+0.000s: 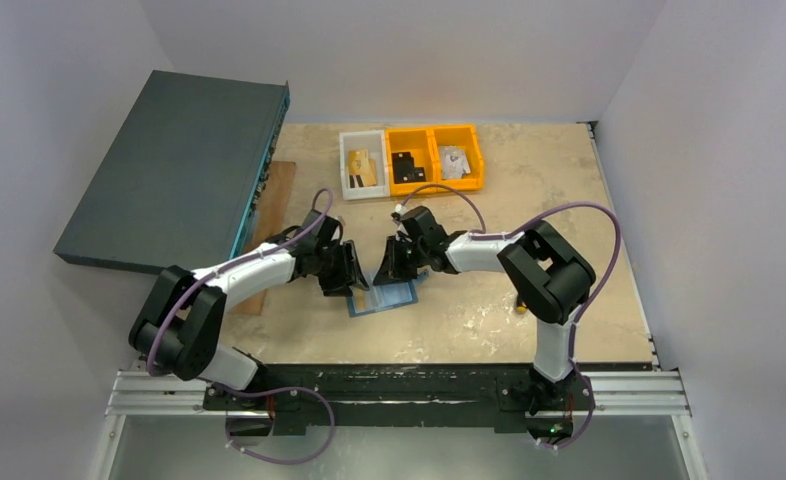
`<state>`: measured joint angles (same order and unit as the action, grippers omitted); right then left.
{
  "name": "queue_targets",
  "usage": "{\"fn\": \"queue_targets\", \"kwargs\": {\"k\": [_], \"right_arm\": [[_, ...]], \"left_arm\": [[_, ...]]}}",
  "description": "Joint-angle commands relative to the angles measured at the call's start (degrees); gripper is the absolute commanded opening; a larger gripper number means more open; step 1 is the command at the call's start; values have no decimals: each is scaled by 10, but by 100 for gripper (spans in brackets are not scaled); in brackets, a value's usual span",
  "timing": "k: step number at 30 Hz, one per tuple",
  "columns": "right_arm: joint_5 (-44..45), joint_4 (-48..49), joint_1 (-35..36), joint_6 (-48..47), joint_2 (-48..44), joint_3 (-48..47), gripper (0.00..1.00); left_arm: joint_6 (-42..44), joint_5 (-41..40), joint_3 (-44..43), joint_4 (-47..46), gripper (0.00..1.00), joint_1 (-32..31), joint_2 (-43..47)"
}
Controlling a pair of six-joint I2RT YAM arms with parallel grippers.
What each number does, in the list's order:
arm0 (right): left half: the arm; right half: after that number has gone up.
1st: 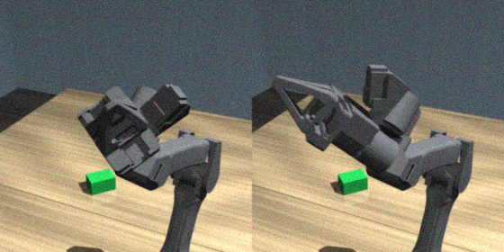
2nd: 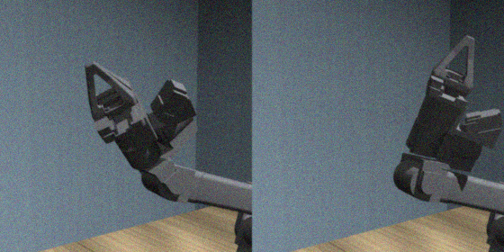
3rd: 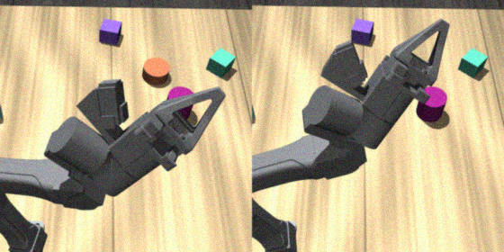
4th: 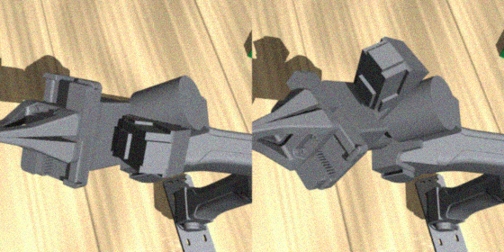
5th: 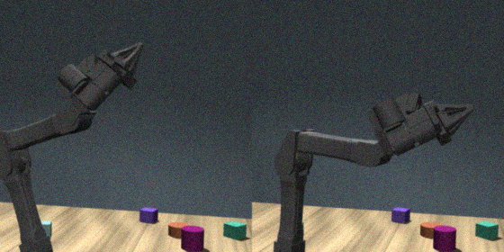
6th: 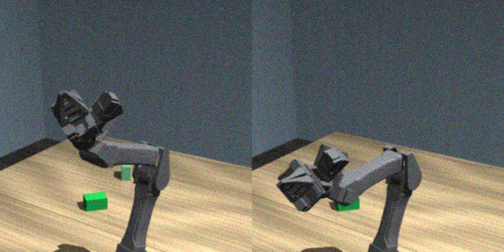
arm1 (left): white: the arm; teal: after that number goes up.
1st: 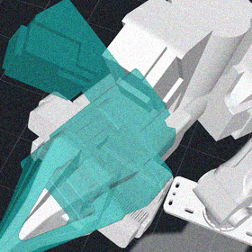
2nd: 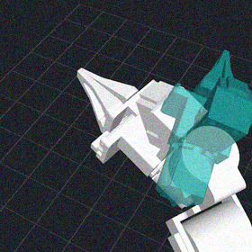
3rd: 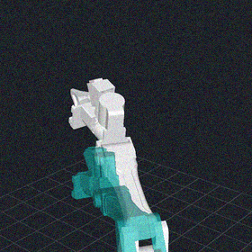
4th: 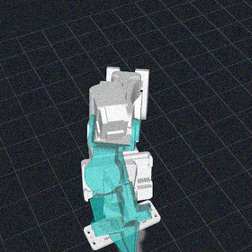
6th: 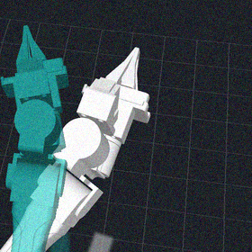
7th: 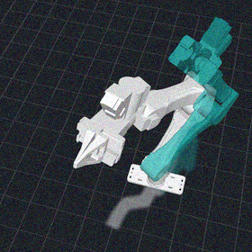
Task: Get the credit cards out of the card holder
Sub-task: Remove the credit card from the card holder.
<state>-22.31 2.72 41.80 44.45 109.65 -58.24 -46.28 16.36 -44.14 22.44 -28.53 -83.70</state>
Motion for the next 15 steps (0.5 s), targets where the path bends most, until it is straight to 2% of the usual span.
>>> {"fn": "queue_targets", "kwargs": {"k": [1, 8, 15], "right_arm": [[-36, -7, -8, 2, 33, 34, 0], [-44, 0, -10, 3, 42, 38, 0], [-40, -2, -10, 3, 33, 36, 0]], "left_arm": [[-10, 22, -5, -56, 46, -3, -18], [-13, 28, -5, -79, 39, -6, -43], [-11, 27, -10, -84, 20, -10, -64]]}}
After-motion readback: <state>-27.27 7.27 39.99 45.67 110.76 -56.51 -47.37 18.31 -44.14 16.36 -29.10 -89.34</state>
